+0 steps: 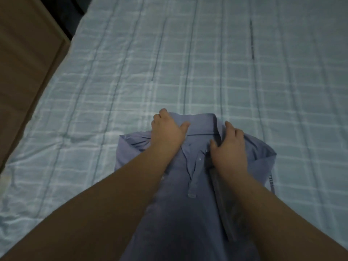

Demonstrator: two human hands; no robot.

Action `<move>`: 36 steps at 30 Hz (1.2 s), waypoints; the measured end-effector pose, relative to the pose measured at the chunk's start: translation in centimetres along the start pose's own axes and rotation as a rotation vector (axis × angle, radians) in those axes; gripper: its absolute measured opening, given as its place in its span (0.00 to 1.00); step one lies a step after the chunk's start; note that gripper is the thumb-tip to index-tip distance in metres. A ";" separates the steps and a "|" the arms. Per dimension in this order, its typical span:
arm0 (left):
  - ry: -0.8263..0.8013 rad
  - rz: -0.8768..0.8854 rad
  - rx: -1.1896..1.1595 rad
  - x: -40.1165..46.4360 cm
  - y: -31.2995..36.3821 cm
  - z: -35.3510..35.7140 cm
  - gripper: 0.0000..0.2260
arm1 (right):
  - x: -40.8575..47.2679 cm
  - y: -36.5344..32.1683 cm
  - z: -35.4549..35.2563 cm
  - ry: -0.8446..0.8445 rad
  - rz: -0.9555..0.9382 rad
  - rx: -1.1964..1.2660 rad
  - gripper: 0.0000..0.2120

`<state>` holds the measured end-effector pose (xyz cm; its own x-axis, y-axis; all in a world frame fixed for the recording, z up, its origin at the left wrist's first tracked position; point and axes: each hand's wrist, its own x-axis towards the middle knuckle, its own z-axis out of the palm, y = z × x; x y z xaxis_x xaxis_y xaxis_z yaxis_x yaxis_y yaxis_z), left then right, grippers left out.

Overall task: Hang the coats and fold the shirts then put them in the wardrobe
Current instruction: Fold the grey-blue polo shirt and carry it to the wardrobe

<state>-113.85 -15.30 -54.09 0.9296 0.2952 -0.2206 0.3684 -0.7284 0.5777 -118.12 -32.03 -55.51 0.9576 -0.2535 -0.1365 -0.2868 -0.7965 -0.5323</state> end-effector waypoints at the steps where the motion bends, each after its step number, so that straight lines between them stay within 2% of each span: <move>1: -0.020 -0.019 0.036 0.4 0.2 0.7 0.39 | 0.4 0.4 0.0 -0.027 0.011 0.021 0.28; 4: -0.061 -0.044 0.161 0.9 0.3 2.5 0.45 | 0.7 1.6 -0.5 -0.030 0.046 0.102 0.27; 6: -0.038 -0.024 0.179 1.0 0.0 3.0 0.43 | 0.3 2.4 -0.8 0.002 0.025 0.128 0.27; 9: 0.018 -0.061 -0.039 1.5 0.0 2.9 0.32 | -0.5 3.4 -1.3 0.037 -0.012 0.125 0.26; 11: -0.004 -0.111 -0.132 1.9 0.1 2.5 0.22 | -0.8 4.1 -1.4 0.041 -0.010 0.118 0.25; 15: -0.025 0.016 -0.224 1.8 -0.3 1.2 0.05 | -0.8 4.9 -2.1 0.054 0.047 0.215 0.24; 20: -0.286 0.265 -0.197 -0.2 -3.3 -1.7 0.11 | -0.3 5.9 -2.8 0.016 0.050 0.250 0.24; 24: -0.435 0.503 0.050 -2.3 -7.5 -3.0 0.18 | -1.1 6.2 -2.5 -0.116 0.112 0.374 0.24; 27: -0.436 0.671 0.271 -2.9 -9.6 -2.5 0.24 | -2.1 6.7 -2.3 -0.116 -0.039 0.223 0.23; 30: -0.470 0.739 0.539 -3.7 -9.8 -2.2 0.30 | -3.0 7.2 -2.6 -0.055 -0.266 -0.153 0.31; 32: -0.453 0.708 0.564 -4.6 -9.8 -1.8 0.33 | -3.3 6.7 -2.9 -0.023 -0.346 -0.287 0.32; 36: -0.342 0.696 0.507 -6.0 -9.5 -0.8 0.27 | -4.3 5.9 -1.5 -0.122 -0.435 -0.278 0.28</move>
<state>-122.96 -9.67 -57.65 0.8657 -0.4501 -0.2191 -0.3889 -0.8803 0.2719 -123.95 -36.44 -56.83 0.9810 0.1855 -0.0572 0.1578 -0.9335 -0.3221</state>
